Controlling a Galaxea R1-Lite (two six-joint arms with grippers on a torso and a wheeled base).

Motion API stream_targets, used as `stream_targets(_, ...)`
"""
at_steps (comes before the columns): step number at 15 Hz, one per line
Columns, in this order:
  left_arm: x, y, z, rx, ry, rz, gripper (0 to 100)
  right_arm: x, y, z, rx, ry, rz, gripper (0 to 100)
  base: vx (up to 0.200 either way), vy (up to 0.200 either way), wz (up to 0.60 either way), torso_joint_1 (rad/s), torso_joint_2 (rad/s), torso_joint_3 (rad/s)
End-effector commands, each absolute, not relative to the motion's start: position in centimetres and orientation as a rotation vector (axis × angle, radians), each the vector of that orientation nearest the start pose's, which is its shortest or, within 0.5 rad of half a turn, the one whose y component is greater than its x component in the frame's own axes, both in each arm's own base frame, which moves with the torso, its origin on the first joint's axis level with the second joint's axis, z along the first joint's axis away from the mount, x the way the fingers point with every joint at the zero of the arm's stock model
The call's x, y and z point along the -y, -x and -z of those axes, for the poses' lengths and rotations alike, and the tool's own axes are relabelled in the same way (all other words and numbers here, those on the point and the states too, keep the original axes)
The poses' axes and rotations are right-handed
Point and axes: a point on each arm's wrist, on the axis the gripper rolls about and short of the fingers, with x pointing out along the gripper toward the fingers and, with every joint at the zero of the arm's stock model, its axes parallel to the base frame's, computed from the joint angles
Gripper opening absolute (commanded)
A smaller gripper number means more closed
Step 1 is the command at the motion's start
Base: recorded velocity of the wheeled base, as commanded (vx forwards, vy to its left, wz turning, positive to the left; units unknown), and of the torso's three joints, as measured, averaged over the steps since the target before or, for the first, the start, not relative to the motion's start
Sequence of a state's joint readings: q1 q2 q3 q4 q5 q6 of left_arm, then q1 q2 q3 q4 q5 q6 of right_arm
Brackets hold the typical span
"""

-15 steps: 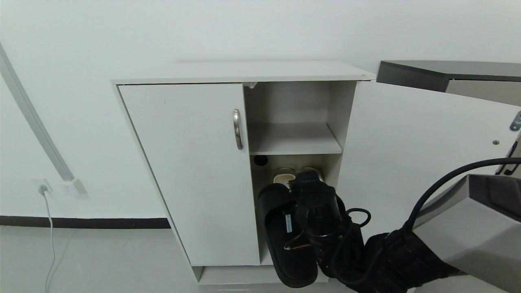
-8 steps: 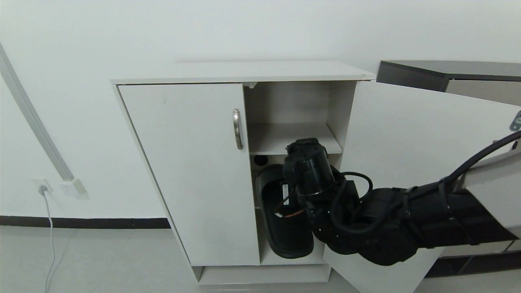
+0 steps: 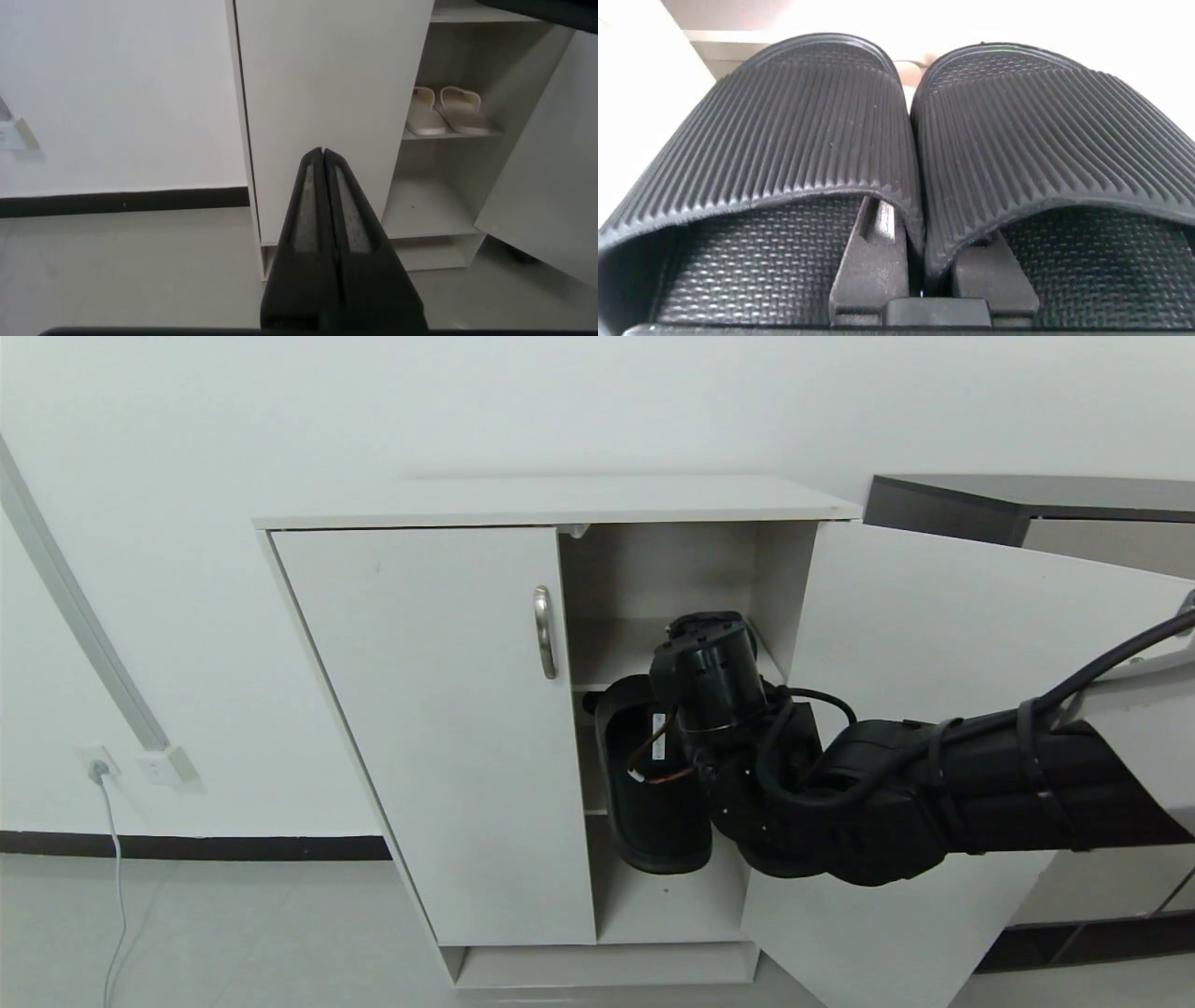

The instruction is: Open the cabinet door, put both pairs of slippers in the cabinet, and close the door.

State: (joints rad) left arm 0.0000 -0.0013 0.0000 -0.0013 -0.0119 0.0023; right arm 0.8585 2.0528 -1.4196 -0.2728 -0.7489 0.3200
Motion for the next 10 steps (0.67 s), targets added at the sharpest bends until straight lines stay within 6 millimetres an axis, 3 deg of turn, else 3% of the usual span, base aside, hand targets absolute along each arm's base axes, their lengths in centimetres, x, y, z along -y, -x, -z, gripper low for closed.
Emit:
stream_targets(1, 0.03, 2.28, -7.56, 0.002, -0.002, 0.012, 0, -30.33, -28.52, -18.73, -0.266, -0.058, -0.061, 0, 0.0, 0.0, 0.0, 0.0, 0.0, 0.0)
stream_targets(10, 0.02, 2.28, -7.56, 0.002, -0.006, 0.014, 0, -30.53, -28.79, -18.58, -0.265, -0.051, -0.059, 0, 0.2, 0.0, 0.0, 0.0, 0.0, 0.0)
